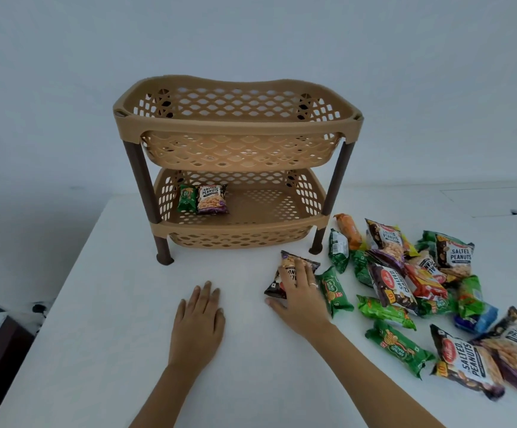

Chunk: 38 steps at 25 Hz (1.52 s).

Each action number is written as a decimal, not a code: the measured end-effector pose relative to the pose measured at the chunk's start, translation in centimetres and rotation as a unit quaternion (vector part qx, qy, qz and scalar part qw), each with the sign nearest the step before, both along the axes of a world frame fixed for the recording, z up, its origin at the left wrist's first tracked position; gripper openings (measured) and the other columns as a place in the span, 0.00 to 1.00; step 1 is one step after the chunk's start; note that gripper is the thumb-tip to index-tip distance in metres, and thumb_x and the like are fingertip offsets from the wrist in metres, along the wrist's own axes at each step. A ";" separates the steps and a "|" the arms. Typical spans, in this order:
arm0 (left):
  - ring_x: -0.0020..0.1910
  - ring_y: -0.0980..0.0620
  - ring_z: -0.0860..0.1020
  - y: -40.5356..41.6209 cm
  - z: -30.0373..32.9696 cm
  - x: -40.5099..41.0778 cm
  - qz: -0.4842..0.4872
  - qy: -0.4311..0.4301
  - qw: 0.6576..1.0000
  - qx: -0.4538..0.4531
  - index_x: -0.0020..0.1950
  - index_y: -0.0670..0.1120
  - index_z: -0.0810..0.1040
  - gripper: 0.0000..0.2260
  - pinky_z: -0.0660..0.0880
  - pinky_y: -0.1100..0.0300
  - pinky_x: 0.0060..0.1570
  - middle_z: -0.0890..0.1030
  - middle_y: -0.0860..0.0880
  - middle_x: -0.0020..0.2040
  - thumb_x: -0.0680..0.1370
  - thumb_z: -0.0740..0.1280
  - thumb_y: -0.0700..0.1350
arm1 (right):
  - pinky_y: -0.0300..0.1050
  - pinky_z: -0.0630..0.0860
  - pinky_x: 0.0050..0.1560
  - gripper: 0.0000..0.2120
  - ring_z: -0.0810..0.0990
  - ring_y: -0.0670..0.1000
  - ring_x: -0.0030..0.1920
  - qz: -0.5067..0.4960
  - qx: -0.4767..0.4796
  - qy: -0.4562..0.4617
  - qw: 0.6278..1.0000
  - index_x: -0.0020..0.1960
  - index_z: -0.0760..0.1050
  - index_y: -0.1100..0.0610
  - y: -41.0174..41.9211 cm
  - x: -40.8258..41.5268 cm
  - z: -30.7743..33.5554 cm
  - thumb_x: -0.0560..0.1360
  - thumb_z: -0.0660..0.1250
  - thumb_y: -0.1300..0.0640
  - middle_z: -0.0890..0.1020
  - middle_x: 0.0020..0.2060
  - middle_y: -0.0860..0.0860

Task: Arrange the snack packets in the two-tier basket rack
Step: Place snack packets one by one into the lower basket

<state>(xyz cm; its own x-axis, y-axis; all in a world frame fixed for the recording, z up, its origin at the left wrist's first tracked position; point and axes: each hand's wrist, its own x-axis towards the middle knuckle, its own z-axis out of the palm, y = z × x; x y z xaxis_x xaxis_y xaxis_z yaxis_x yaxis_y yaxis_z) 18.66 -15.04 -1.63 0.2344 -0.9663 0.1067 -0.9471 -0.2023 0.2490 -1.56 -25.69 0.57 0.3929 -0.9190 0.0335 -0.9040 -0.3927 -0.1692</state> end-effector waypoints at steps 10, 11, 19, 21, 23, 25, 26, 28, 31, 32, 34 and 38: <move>0.75 0.39 0.60 -4.4 5.7 1.5 0.007 -0.022 0.984 -0.176 0.74 0.40 0.63 0.30 0.60 0.43 0.69 0.63 0.38 0.75 0.74 0.65 0.47 | 0.40 0.76 0.50 0.28 0.77 0.54 0.57 0.172 -0.149 -0.296 0.927 0.66 0.68 0.56 -0.4 2.9 7.4 0.68 0.66 0.49 0.78 0.60 0.55; 0.76 0.41 0.58 -5.7 6.6 1.9 0.008 -0.041 0.982 -0.183 0.74 0.40 0.62 0.30 0.57 0.44 0.71 0.62 0.39 0.76 0.75 0.63 0.49 | 0.41 0.74 0.54 0.31 0.76 0.54 0.60 0.175 -0.146 -0.297 0.927 0.68 0.67 0.58 -1.8 3.9 8.5 0.68 0.66 0.49 0.77 0.62 0.55; 0.74 0.43 0.63 -9.5 6.2 3.2 -0.018 -0.124 0.980 -0.153 0.73 0.39 0.64 0.29 0.53 0.44 0.73 0.70 0.41 0.71 0.76 0.60 0.54 | 0.53 0.72 0.65 0.34 0.70 0.60 0.67 0.192 -0.022 0.018 0.981 0.75 0.55 0.62 -17.2 12.1 10.3 0.75 0.67 0.56 0.64 0.72 0.61; 0.73 0.43 0.63 -9.6 5.7 3.5 -0.021 -0.124 0.979 -0.161 0.73 0.40 0.63 0.29 0.52 0.44 0.73 0.70 0.42 0.71 0.76 0.60 0.54 | 0.54 0.71 0.65 0.34 0.69 0.61 0.69 0.187 -0.010 0.058 0.981 0.76 0.52 0.63 -19.2 14.1 9.2 0.76 0.66 0.60 0.60 0.73 0.62; 0.73 0.43 0.63 -9.8 5.3 3.7 -0.021 -0.119 0.979 -0.167 0.73 0.41 0.62 0.29 0.51 0.45 0.74 0.70 0.42 0.71 0.75 0.60 0.53 | 0.56 0.64 0.71 0.37 0.55 0.61 0.75 0.169 0.029 0.088 0.981 0.77 0.46 0.63 -20.3 15.6 7.8 0.77 0.64 0.60 0.50 0.77 0.59; 0.73 0.43 0.62 -9.9 5.0 3.6 -0.021 -0.116 0.978 -0.174 0.74 0.41 0.62 0.30 0.50 0.45 0.74 0.70 0.42 0.71 0.75 0.61 0.53 | 0.60 0.53 0.74 0.42 0.37 0.56 0.77 0.149 0.102 0.141 0.973 0.77 0.37 0.59 -20.9 16.0 6.5 0.78 0.63 0.50 0.36 0.77 0.53; 0.74 0.43 0.62 -9.9 4.9 3.6 -0.021 -0.117 0.977 -0.177 0.74 0.41 0.62 0.30 0.50 0.45 0.74 0.69 0.42 0.71 0.75 0.61 0.52 | 0.61 0.49 0.74 0.45 0.32 0.54 0.76 0.144 0.134 0.162 0.967 0.77 0.33 0.57 -21.2 16.1 6.1 0.77 0.62 0.44 0.31 0.75 0.50; 0.74 0.43 0.61 -10.1 4.7 3.6 -0.016 -0.119 0.976 -0.180 0.74 0.41 0.62 0.30 0.50 0.45 0.74 0.69 0.42 0.71 0.75 0.63 0.51 | 0.61 0.45 0.73 0.48 0.29 0.51 0.75 0.143 0.169 0.179 0.959 0.76 0.30 0.54 -21.9 16.1 5.7 0.74 0.59 0.36 0.28 0.74 0.48; 0.74 0.43 0.61 -10.2 4.6 3.4 -0.012 -0.117 0.976 -0.182 0.74 0.41 0.62 0.30 0.50 0.44 0.74 0.70 0.42 0.71 0.74 0.64 0.49 | 0.60 0.44 0.74 0.47 0.30 0.51 0.75 0.144 0.173 0.180 0.957 0.75 0.29 0.53 -22.4 16.1 5.8 0.73 0.57 0.35 0.28 0.74 0.48; 0.74 0.43 0.62 -10.2 4.6 3.4 -0.012 -0.116 0.977 -0.180 0.74 0.41 0.63 0.30 0.50 0.44 0.74 0.70 0.42 0.71 0.74 0.64 0.48 | 0.59 0.43 0.74 0.46 0.30 0.51 0.75 0.142 0.172 0.179 0.958 0.76 0.30 0.53 -22.4 16.2 5.9 0.74 0.56 0.36 0.29 0.75 0.49; 0.73 0.42 0.63 -10.0 4.8 3.4 -0.013 -0.114 0.978 -0.177 0.73 0.41 0.64 0.30 0.52 0.44 0.74 0.71 0.42 0.70 0.73 0.65 0.47 | 0.57 0.42 0.74 0.44 0.32 0.52 0.76 0.143 0.164 0.173 0.961 0.76 0.31 0.53 -22.1 16.3 6.6 0.75 0.56 0.39 0.32 0.76 0.50; 0.72 0.42 0.66 -9.6 5.8 3.2 -0.018 -0.108 0.978 -0.178 0.72 0.40 0.67 0.30 0.56 0.43 0.72 0.73 0.41 0.69 0.70 0.68 0.44 | 0.57 0.43 0.75 0.39 0.38 0.54 0.77 0.143 0.119 0.079 0.979 0.78 0.36 0.55 -19.5 15.0 9.0 0.77 0.58 0.49 0.39 0.78 0.53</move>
<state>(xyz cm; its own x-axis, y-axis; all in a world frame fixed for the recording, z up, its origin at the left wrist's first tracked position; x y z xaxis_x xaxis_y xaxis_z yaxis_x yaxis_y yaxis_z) 21.87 -24.65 4.12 0.1354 -0.8658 0.4816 -0.9904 -0.1045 0.0906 13.45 -45.15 9.57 0.6188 -0.7446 -0.2503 -0.7847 -0.6003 -0.1544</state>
